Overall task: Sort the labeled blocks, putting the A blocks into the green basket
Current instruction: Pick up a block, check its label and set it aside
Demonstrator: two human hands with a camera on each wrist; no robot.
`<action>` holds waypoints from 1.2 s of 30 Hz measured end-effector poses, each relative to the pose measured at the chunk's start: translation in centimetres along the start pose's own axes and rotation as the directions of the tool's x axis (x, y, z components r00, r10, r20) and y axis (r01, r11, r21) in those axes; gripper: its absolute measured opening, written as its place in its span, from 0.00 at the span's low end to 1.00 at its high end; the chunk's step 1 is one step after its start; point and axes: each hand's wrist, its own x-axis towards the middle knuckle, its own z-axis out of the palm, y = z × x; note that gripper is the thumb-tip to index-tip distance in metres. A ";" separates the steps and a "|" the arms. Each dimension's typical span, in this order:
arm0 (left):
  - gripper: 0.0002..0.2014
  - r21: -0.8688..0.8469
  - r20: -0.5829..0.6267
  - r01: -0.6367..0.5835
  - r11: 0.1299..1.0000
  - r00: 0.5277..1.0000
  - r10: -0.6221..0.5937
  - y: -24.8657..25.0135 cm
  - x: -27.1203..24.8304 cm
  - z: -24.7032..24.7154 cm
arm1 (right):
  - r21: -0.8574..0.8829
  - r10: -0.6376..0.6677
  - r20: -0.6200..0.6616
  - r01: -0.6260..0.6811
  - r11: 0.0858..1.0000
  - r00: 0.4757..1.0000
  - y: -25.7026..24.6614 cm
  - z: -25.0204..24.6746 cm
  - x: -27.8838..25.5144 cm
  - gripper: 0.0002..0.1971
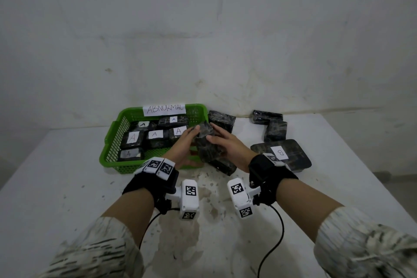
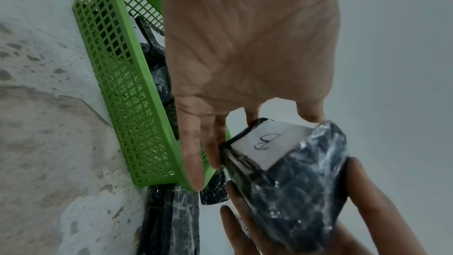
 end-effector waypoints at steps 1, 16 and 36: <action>0.33 0.026 0.001 0.005 1.000 1.000 -0.005 0.1 0.0 -0.1 | -0.001 -0.003 -0.025 0.003 1.000 1.000 0.0 0.0 0.1 0.28; 0.20 -0.003 0.057 -0.092 0.996 0.994 0.092 0.7 -0.6 1.1 | -0.102 0.039 -0.012 -0.040 0.994 0.999 -0.2 0.3 -0.4 0.20; 0.32 0.107 0.037 0.011 0.994 0.999 -0.015 0.5 -1.4 0.9 | -0.224 0.108 0.048 -0.095 0.970 0.993 -1.1 0.0 -1.6 0.27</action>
